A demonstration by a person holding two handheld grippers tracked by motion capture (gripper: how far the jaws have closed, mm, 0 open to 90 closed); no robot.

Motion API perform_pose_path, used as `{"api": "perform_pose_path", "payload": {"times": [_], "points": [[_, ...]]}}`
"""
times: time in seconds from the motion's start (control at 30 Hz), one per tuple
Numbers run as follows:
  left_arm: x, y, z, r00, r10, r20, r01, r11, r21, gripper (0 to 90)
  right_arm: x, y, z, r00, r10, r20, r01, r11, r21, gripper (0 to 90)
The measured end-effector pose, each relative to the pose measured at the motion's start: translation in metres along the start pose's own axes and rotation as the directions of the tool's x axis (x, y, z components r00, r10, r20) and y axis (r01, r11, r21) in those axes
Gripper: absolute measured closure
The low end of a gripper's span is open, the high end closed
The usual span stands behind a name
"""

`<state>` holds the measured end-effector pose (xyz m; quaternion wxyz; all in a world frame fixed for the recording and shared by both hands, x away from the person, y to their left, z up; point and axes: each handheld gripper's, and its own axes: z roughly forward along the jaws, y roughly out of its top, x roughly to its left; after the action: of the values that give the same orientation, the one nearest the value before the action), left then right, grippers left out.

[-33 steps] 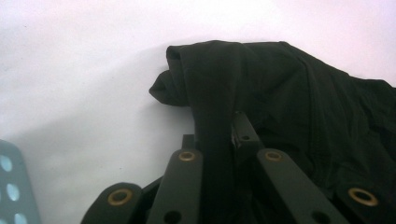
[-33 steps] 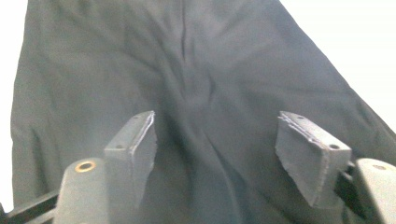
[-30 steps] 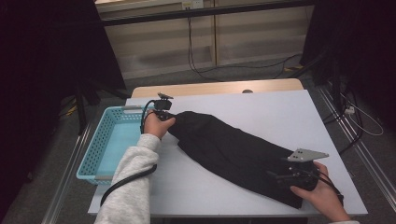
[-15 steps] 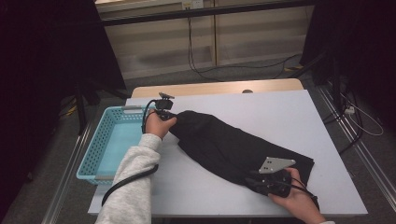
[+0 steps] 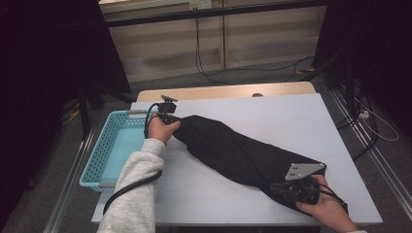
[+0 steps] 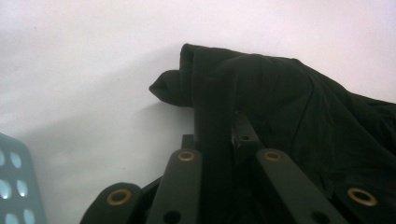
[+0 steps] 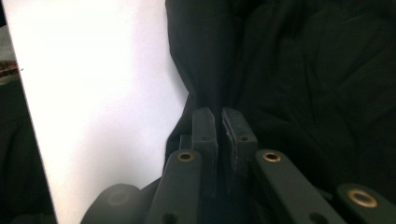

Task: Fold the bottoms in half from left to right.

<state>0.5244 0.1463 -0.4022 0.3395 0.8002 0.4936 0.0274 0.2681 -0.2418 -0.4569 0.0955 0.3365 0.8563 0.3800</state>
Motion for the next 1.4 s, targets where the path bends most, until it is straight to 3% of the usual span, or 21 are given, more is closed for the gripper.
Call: {"api": "perform_pose_path", "payload": {"times": [0.07,0.13,0.3,0.43,0.67,0.87,0.97,1.13,1.2,1.27,1.37,1.4], "points": [[0.001,0.001,-0.002,1.0000,-0.001,0.005,0.001,1.0000,0.001,84.6,0.000,0.000,-0.002,0.9996,-0.017,-0.020,0.018,1.000,0.015,87.1],[0.002,0.000,-0.003,0.9999,-0.004,0.010,0.004,1.0000,0.002,84.6,-0.001,0.000,-0.004,0.9998,-0.016,-0.009,0.016,1.000,0.005,83.8],[-0.001,-0.001,-0.003,0.9990,-0.007,0.044,0.006,0.9998,0.021,84.5,-0.002,0.003,-0.003,0.9995,0.026,0.019,-0.025,0.998,-0.051,53.7],[-0.001,-0.002,-0.004,0.9991,-0.004,0.043,0.003,0.9997,0.025,84.4,-0.004,0.007,-0.003,0.9965,0.064,0.055,-0.058,0.994,-0.094,36.6],[0.000,0.002,-0.011,0.9994,-0.001,0.035,0.000,0.9998,0.019,84.4,-0.011,0.007,-0.003,0.9808,0.160,0.111,-0.142,0.977,-0.156,18.6],[0.003,0.006,-0.021,0.9996,0.001,0.030,-0.001,0.9997,0.024,84.3,-0.013,0.006,-0.003,0.9747,0.169,0.146,-0.143,0.975,-0.173,15.6],[0.003,0.003,-0.019,0.9993,0.000,0.038,-0.001,0.9997,0.026,84.2,-0.018,0.004,-0.005,0.9603,0.203,0.191,-0.169,0.969,-0.178,22.0],[0.004,-0.002,-0.013,0.9991,-0.002,0.043,0.001,0.9994,0.036,84.1,-0.030,0.000,-0.008,0.9225,0.250,0.294,-0.201,0.961,-0.188,32.2],[0.003,-0.002,-0.012,0.9990,0.000,0.044,-0.002,0.9994,0.035,84.2,-0.035,-0.003,-0.009,0.9126,0.257,0.318,-0.203,0.960,-0.192,43.3],[0.003,-0.002,-0.013,0.9990,0.001,0.045,-0.003,0.9994,0.034,84.1,-0.038,-0.005,-0.007,0.9140,0.256,0.315,-0.209,0.962,-0.176,47.2],[0.002,-0.002,-0.014,0.9991,0.008,0.042,-0.010,0.9994,0.033,84.1,-0.038,-0.008,-0.001,0.9072,0.243,0.344,-0.215,0.970,-0.118,52.1],[0.001,-0.003,-0.015,0.9990,0.009,0.043,-0.010,0.9994,0.033,84.1,-0.038,-0.009,-0.001,0.9058,0.235,0.352,-0.205,0.971,-0.123,51.8]]}}
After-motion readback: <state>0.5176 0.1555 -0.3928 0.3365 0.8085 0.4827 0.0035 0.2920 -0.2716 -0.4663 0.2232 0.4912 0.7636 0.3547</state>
